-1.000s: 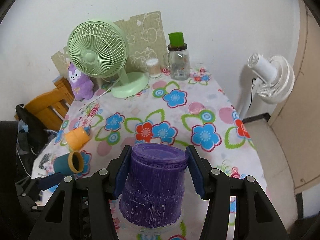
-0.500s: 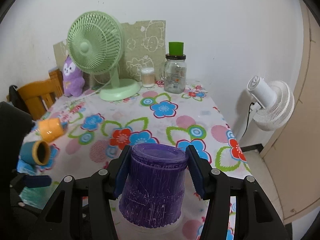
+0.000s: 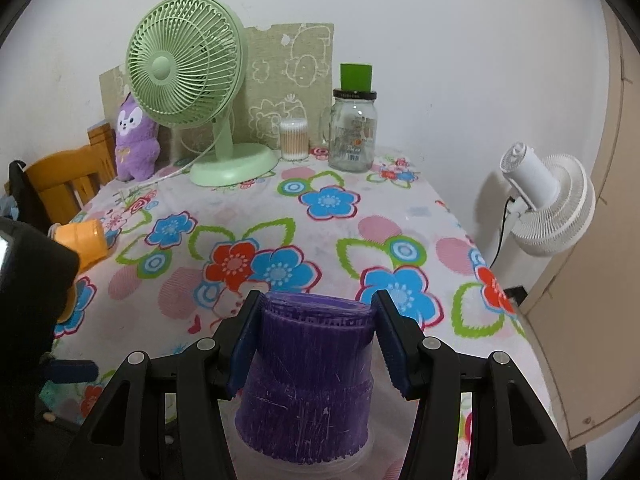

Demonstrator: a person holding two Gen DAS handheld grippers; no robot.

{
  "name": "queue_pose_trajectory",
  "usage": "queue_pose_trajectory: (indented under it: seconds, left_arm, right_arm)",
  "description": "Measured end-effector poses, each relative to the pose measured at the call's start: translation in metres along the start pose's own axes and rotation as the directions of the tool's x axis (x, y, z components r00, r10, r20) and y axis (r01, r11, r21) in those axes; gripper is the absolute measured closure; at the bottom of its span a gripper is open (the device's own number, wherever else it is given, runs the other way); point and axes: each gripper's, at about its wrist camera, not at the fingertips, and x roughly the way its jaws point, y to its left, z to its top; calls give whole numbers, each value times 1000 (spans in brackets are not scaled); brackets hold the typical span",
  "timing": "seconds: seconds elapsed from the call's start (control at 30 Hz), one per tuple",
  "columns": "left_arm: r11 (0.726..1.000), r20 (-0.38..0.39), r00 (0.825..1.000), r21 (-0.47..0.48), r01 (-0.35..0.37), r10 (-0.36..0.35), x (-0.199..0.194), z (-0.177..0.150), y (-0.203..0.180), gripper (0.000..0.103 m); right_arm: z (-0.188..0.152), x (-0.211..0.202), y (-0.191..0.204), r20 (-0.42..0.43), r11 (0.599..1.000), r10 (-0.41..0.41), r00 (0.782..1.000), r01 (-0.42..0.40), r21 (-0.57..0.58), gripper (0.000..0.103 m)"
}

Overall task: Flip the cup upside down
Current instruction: 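Carry the inverted purple cup and lower it onto the tablecloth, then open the right tool and withdraw it from the purple cup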

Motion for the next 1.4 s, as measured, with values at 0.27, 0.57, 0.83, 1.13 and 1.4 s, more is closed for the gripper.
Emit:
queue_pose_trajectory:
  seconds: [0.27,0.57,0.83,1.13,1.4]
  left_arm:
    - [999,-25,1000,44,20,-19,-2,-7,-2,5]
    - [996,-68,997,90,28,-22,2,-27,-2,5]
    - [994,-67,997,97,53,-47,-22,-42,-3,4]
    - [995,-43,998,87,45,-42,-66,-44,4,4]
    - [998,-11,1000,52,24,-24,-93,-20,27,4]
  right_arm:
    - [-11,-23,6,-20,999,-34,999,34,20,45]
    - [-33,-35,4,-88,995,-17,996,26,93,44]
    - [-31,-44,-1,-174,984,-35,984,65,169,18]
    - [-8,-62,-2,-251,979,5,968,47,200,17]
    - [14,-74,3,-315,980,17,949,46,191,17]
